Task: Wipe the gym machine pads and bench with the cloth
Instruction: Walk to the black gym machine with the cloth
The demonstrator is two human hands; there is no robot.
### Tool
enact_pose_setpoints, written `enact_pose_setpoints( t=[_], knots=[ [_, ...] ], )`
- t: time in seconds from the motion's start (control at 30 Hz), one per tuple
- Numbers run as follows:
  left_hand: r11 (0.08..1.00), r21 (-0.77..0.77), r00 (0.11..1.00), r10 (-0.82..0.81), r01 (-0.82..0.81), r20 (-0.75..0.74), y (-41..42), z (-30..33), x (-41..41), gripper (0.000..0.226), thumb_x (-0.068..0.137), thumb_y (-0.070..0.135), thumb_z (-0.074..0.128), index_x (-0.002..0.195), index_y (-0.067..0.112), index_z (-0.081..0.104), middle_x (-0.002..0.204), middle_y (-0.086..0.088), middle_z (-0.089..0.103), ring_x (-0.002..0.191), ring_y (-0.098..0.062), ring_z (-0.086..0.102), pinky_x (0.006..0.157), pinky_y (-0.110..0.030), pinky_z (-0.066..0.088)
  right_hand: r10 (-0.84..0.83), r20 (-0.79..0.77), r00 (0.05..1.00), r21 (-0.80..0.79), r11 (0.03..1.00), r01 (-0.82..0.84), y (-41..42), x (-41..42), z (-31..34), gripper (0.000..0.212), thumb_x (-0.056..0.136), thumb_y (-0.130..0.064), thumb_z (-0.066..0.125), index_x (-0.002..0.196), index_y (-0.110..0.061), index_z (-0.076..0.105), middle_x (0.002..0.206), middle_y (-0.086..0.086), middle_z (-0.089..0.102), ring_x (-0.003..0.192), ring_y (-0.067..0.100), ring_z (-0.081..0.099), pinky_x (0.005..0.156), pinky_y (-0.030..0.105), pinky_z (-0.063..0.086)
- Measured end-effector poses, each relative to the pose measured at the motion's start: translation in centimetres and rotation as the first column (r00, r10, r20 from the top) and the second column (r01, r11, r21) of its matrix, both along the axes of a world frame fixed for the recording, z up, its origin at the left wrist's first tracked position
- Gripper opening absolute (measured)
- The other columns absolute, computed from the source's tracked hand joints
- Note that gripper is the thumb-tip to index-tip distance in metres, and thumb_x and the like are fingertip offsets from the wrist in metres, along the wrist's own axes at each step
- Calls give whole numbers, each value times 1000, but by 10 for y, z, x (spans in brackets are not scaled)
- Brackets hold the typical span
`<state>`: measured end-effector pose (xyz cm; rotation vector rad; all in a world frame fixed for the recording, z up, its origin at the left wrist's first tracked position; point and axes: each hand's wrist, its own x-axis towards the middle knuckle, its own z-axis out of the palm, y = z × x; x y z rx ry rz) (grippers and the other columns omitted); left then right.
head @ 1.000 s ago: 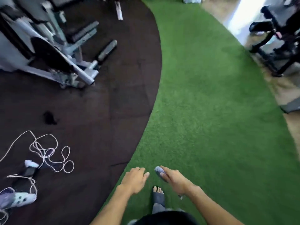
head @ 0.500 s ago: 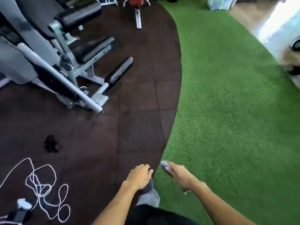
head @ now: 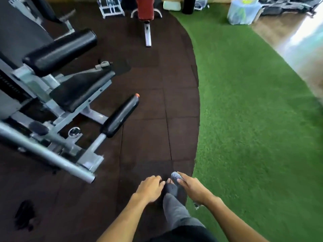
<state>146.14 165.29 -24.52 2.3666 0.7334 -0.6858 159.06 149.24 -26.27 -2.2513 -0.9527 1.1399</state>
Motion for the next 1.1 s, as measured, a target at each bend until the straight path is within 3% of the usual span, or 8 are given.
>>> enact_pose_setpoints(
  t=[0.13,0.27,0.4,0.57,0.77,0.9,1.03,1.1],
  knots=[
    [1000,-8,1000,20,-20,-22,79,3,116,41,102,41,33,124,13,54,129,-11,58,121,-31,53,100,-43,43,40,-23,999,-10,999,-41,84,114,10,49,101,-40,39,145,-17,41,130,10,63,116,23,60,96,31,44],
    [999,-14,999,51,-51,-10,154,16,222,42,101,42,34,123,12,54,128,-12,59,119,-32,54,98,-44,44,33,-42,999,16,999,-32,164,224,28,87,82,-75,24,145,-16,41,135,7,60,125,20,55,98,23,39],
    [997,-25,997,79,-79,4,234,16,324,41,101,42,34,123,13,54,127,-10,59,118,-31,55,98,-46,44,58,-24,998,-10,998,-58,250,330,25,55,99,-46,37,144,-15,41,137,8,59,126,20,54,95,18,38],
    [995,-27,995,100,-100,24,359,-3,460,40,102,39,34,125,13,54,128,-10,58,120,-32,53,100,-45,43,36,-41,999,71,997,-33,373,469,7,111,64,-93,14,142,-21,44,130,3,63,118,16,60,94,21,44],
    [989,-9,989,145,-145,19,512,13,599,42,102,40,33,126,11,53,130,-12,56,122,-33,52,99,-44,44,96,-15,995,5,995,-96,530,607,26,45,101,-35,42,142,-16,44,127,7,65,117,17,60,90,16,40],
    [969,-1,968,247,-247,50,606,22,662,43,101,42,33,128,14,53,132,-10,57,124,-31,52,102,-43,43,193,-12,981,35,981,-192,639,683,43,80,84,-74,29,142,-20,45,122,1,67,108,10,63,87,14,44],
    [918,10,916,396,-397,63,701,12,708,43,102,42,32,128,16,53,132,-8,57,123,-30,53,101,-43,44,378,9,926,-16,926,-378,768,752,35,50,101,-43,37,145,-19,42,133,2,62,120,15,59,95,18,41],
    [877,17,876,479,-480,52,752,7,727,43,102,42,32,130,16,52,133,-8,57,122,-30,54,101,-43,44,468,-4,884,-22,884,-468,836,780,30,62,96,-58,30,145,-20,41,134,-1,61,122,14,56,97,18,40]
  ],
)
